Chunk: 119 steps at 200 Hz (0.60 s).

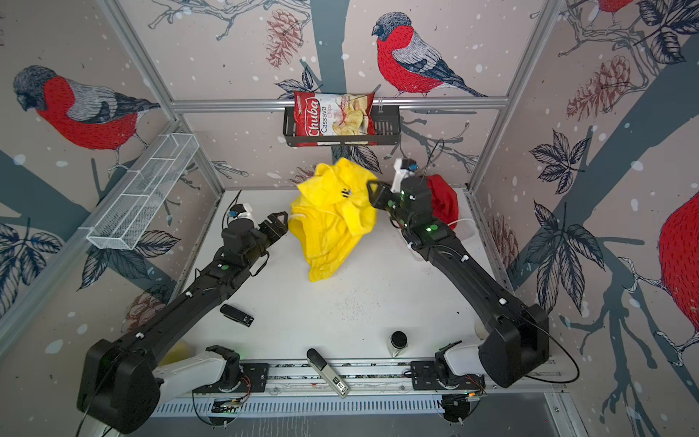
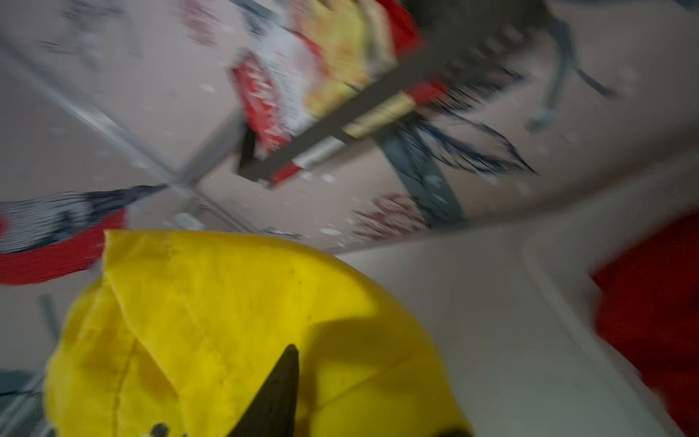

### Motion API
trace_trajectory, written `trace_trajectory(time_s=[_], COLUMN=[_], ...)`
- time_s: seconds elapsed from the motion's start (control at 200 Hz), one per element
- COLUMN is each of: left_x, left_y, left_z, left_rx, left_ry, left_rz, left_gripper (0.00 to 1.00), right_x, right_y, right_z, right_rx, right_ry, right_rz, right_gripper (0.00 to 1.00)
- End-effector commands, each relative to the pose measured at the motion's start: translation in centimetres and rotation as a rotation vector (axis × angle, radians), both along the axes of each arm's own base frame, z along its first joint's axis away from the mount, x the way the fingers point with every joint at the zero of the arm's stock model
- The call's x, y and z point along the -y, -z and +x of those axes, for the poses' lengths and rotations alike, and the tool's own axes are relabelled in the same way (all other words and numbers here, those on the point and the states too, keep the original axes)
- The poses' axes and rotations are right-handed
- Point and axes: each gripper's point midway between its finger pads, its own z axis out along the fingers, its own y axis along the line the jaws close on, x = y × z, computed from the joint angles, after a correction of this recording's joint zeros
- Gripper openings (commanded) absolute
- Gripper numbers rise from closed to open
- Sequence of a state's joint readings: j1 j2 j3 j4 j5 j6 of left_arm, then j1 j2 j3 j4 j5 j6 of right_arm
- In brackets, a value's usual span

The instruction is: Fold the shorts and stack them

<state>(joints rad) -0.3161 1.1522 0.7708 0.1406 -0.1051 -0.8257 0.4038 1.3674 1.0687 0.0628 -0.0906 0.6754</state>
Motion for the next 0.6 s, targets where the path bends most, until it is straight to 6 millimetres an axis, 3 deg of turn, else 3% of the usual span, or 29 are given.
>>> trace_trajectory(time_s=[0.0,0.04,0.085,0.195,0.27,0.36,0.42,0.485,0.59], left_x=[-1.1,-1.1,-1.0,-0.1,1.4,3.4,5.0,7.0,11.1], left_y=[1.8,2.3,3.3,5.8,8.0,10.5,11.6,11.8,11.2], left_z=[0.0,0.2,0.6,1.1,1.0,0.4,-0.6,-1.7,-3.6], left_rx=[-0.052,-0.069,-0.092,-0.146,-0.193,-0.266,-0.315,-0.323,-0.286], left_ry=[-0.018,-0.013,-0.003,0.036,0.104,0.208,0.297,0.381,0.516], left_rz=[0.063,0.067,0.075,0.069,0.037,-0.002,-0.012,0.022,0.102], left_gripper=[0.84,0.83,0.83,0.78,0.7,0.58,0.55,0.57,0.67], right_x=[3.6,4.7,5.4,6.9,7.6,7.3,6.7,5.8,4.6], right_y=[8.4,10.6,11.3,8.6,6.6,6.0,6.3,7.0,8.9], right_z=[-1.2,-1.8,-2.2,-2.1,-1.9,-2.0,-2.4,-3.0,-3.5], right_rx=[-0.217,-0.265,-0.271,-0.191,-0.141,-0.12,-0.118,-0.12,-0.157], right_ry=[0.066,0.08,0.088,0.128,0.151,0.148,0.134,0.107,0.067], right_rz=[0.149,0.141,0.12,0.012,-0.06,-0.147,-0.207,-0.262,-0.329], right_gripper=[0.61,0.63,0.67,0.76,0.79,0.8,0.78,0.76,0.75])
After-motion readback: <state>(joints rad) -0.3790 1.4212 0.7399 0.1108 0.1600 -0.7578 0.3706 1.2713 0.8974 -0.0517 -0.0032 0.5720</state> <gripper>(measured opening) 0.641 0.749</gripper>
